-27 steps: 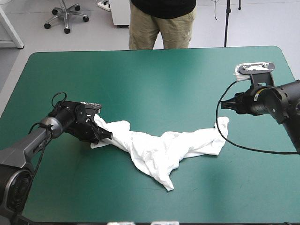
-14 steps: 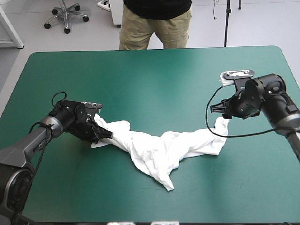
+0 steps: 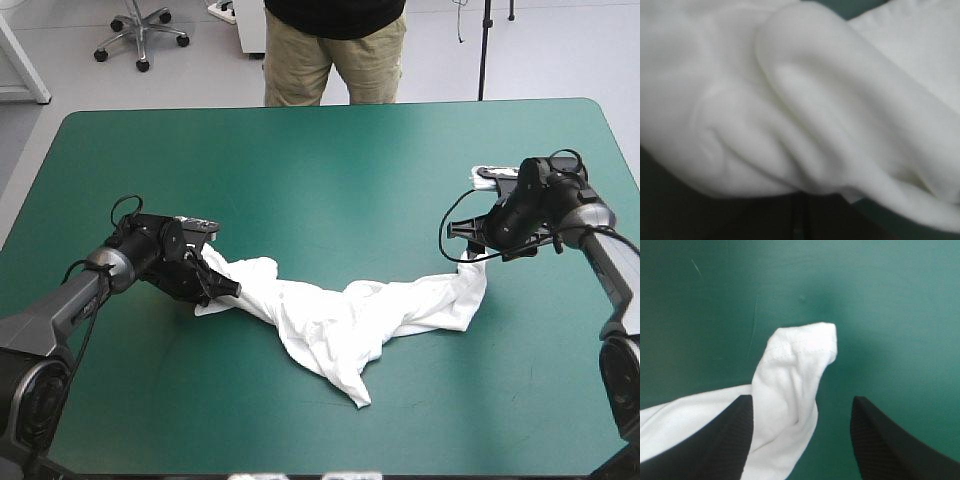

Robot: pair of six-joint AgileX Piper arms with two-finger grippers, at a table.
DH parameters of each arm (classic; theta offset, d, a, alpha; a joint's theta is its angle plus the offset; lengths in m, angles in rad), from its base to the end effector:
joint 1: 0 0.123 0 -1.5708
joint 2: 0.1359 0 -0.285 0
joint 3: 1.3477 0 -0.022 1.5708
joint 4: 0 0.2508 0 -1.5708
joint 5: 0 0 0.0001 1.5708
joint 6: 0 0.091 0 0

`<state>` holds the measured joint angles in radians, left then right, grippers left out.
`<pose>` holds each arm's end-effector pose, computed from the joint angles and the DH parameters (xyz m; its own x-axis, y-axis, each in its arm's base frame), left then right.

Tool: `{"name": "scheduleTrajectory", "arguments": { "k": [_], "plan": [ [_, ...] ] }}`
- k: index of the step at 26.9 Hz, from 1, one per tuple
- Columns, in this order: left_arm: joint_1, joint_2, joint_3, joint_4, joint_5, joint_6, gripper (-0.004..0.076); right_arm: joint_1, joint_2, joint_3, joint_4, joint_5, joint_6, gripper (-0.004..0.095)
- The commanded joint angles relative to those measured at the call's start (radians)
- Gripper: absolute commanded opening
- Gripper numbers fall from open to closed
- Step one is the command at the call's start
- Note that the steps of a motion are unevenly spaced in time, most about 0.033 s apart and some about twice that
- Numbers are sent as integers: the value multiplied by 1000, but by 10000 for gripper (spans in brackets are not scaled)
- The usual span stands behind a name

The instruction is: Fold the cloth

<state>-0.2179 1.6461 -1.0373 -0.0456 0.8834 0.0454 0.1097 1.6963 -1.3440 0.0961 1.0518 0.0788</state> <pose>0.2953 -0.0687 0.2061 -0.9591 0.2292 -0.1661 0.2376 0.9708 -0.0320 0.3414 0.0452 0.2661 -0.9703 0.0197 -0.2409 -0.0076 0.9937 0.1119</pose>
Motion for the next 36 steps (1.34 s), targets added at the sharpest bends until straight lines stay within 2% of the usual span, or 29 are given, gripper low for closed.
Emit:
{"name": "scheduleTrajectory", "arguments": {
  "k": [1, 11, 13, 14, 16, 17, 20, 26, 31, 36],
  "plan": [
    [-1, -5, 0, 46, -7, 2, -9, -10, 9, -25, 22, -36, -18, 550],
    [-1, -5, 0, 46, -7, 2, -9, -10, 142, -25, 45, -54, -25, 480],
    [-1, -5, 0, 46, -7, 2, -9, -10, 150, -25, 48, -52, -25, 384],
    [-1, -5, 0, 46, -9, 2, -9, -10, 150, -25, 54, -48, -31, 291],
    [-1, -5, 0, 46, -8, 2, -9, -10, 137, -29, 67, -36, -46, 41],
    [-1, -10, 0, 46, -8, 2, -9, -10, 127, -30, 79, -26, -51, -11],
    [-1, -61, -45, 46, 10, 2, -9, -10, 58, -32, 139, 3, -124, -17],
    [-1, -200, -180, 221, 10, -32, -9, -10, -142, -67, 129, -26, -148, -17],
    [-1, -324, -327, 268, -5, -33, -9, -10, -298, -140, 150, -41, -172, -17],
    [-1, -437, -604, 268, -79, -14, -9, -10, -475, -363, 165, -89, -224, -17]
  ]
}}
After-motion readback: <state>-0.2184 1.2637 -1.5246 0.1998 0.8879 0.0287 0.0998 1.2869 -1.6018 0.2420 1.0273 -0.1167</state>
